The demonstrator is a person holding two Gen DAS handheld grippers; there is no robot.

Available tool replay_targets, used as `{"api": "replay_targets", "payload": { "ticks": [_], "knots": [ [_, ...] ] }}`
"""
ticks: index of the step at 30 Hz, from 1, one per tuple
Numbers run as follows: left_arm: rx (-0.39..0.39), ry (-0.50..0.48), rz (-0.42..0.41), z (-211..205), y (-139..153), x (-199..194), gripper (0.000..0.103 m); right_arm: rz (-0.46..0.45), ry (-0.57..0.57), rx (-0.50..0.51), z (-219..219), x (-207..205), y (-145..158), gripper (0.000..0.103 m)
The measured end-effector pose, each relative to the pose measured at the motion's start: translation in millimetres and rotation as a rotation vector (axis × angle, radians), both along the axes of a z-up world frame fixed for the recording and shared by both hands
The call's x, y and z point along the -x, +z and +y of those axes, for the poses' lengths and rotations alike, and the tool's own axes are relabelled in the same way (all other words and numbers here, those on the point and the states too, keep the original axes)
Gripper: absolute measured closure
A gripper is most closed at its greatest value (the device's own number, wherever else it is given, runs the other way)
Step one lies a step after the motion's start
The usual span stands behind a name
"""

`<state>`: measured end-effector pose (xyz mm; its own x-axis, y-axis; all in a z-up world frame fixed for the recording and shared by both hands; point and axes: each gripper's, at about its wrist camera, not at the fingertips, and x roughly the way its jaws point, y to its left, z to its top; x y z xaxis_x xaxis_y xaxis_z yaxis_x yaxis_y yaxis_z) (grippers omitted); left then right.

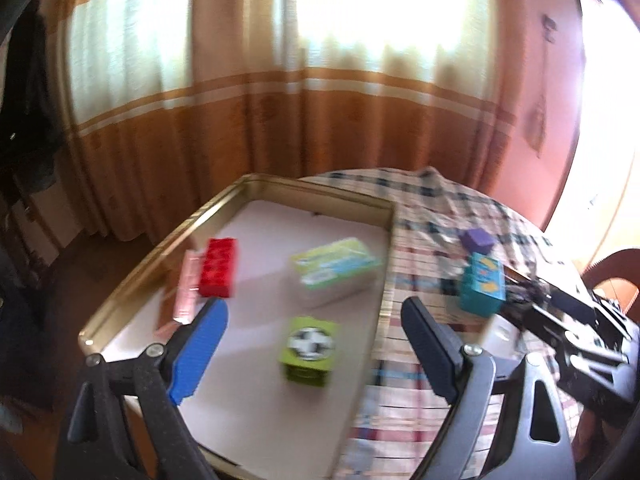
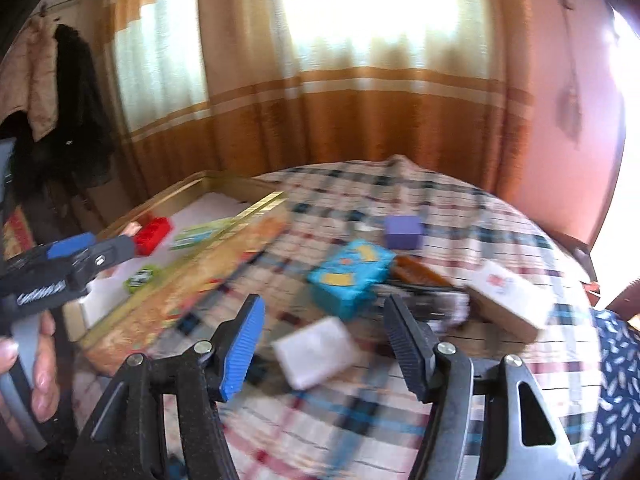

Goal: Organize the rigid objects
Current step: 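Move the left gripper to the white plug while the right gripper approaches the white card box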

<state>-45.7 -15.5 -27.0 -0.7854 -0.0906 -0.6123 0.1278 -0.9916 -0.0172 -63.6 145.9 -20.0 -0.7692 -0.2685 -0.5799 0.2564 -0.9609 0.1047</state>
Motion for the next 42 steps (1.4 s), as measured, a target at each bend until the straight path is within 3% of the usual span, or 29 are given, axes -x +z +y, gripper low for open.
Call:
{"api": "replay_targets", "payload": {
  "ticks": [11, 30, 32, 37, 42],
  "knots": [
    [0.014, -0.183, -0.049, 75.1, -11.9, 14.8, 0.013, -0.051, -0.144, -0.005, 55.4, 9.8, -4.2, 0.038],
    [0.041, -0.347, -0.201, 133.1, -47.3, 37.5, 0.014, -0.092, -0.259, -0.008, 115.2, 15.7, -20.1, 0.038],
    [0.045, -0.361, -0.22, 135.7, -51.1, 40.6, 0.02, -0.102, -0.259, -0.005, 119.6, 19.3, -21.7, 0.038],
    [0.005, -0.387, -0.273, 135.2, -59.5, 48.4, 0.063, -0.113, -0.225, -0.055, 115.2, 35.3, -21.6, 0.038],
    [-0.015, -0.373, -0.273, 127.9, -59.5, 50.8, 0.066, -0.147, -0.193, -0.091, 114.5, 58.1, -22.1, 0.038]
  ]
}}
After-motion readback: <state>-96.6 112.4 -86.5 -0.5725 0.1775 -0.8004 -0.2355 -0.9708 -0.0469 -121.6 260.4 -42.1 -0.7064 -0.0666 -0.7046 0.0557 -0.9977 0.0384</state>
